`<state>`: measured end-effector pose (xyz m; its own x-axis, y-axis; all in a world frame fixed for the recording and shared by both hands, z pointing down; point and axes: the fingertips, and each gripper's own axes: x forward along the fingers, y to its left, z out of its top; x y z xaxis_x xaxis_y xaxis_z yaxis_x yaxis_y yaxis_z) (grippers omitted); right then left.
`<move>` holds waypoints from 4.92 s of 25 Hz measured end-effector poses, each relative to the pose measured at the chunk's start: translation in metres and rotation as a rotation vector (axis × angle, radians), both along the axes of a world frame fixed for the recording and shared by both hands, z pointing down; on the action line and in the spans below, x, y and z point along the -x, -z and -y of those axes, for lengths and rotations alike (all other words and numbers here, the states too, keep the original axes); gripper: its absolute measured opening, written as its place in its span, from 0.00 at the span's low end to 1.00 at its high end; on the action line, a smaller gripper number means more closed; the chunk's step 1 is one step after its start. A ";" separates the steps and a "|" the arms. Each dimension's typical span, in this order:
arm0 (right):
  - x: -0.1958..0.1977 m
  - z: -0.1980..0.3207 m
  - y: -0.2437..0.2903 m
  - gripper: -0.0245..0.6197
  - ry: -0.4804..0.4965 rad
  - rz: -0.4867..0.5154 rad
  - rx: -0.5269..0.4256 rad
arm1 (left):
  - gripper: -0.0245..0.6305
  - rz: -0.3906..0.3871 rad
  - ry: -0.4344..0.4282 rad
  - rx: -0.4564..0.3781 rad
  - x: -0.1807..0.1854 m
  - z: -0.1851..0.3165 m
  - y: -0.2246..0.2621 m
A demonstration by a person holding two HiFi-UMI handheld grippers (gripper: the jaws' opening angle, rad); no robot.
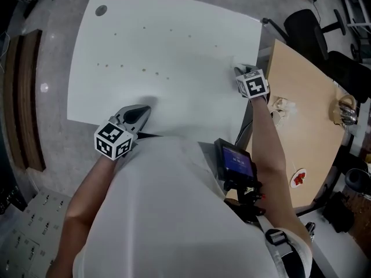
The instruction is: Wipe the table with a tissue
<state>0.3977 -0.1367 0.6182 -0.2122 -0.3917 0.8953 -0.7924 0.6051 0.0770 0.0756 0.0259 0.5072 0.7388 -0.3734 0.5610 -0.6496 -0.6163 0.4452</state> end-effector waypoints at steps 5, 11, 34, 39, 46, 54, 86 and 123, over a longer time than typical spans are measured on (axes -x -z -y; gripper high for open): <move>-0.023 0.026 -0.003 0.10 -0.058 -0.089 0.002 | 0.05 0.009 0.022 0.000 0.003 -0.003 0.002; 0.032 0.008 -0.008 0.09 0.206 -0.165 0.085 | 0.05 0.012 0.023 -0.006 -0.002 -0.003 0.002; 0.048 0.033 0.007 0.10 0.026 0.077 -0.027 | 0.05 0.000 0.029 -0.022 0.001 -0.005 0.004; 0.046 0.062 0.000 0.10 0.024 -0.012 -0.030 | 0.05 0.002 0.071 -0.024 0.022 0.004 0.004; 0.048 0.069 -0.006 0.10 0.164 -0.221 0.014 | 0.05 -0.010 0.106 -0.005 0.033 0.005 0.000; 0.061 0.067 -0.009 0.09 0.469 -0.465 0.039 | 0.05 -0.012 0.101 -0.003 0.035 0.010 -0.002; 0.063 -0.150 0.053 0.10 0.566 -0.256 -0.074 | 0.05 -0.054 -0.102 -0.040 -0.006 0.006 0.004; 0.217 -0.085 0.001 0.10 0.303 -0.160 0.047 | 0.05 -0.142 0.057 -0.039 0.133 0.020 -0.011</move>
